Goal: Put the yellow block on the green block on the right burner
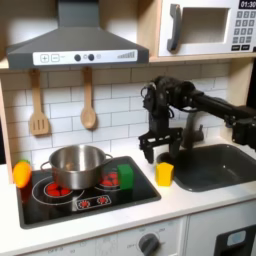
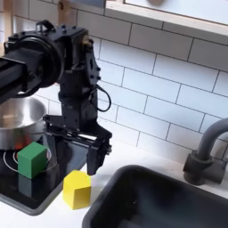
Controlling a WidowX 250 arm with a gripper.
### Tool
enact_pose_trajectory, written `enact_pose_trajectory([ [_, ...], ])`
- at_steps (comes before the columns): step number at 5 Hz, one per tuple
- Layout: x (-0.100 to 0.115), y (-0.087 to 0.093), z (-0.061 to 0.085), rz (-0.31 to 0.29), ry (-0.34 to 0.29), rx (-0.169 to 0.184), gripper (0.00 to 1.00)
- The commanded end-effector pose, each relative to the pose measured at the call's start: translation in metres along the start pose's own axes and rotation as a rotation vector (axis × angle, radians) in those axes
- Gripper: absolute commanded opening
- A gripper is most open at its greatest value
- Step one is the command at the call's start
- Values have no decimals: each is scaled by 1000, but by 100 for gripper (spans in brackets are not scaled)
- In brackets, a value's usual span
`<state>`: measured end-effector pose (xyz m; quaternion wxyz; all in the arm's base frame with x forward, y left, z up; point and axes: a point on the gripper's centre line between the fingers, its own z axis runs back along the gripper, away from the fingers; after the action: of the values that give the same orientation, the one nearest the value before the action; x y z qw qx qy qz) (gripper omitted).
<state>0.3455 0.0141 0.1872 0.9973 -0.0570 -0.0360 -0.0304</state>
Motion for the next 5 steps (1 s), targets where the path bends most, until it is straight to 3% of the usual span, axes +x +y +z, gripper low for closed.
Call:
enact_pose_trajectory([
  [1,-3,-3,13,9,-22,16,100],
  [2,-4,-3,12,16,-21,1,100],
  [5,-4,-3,13,16,-23,1,100],
])
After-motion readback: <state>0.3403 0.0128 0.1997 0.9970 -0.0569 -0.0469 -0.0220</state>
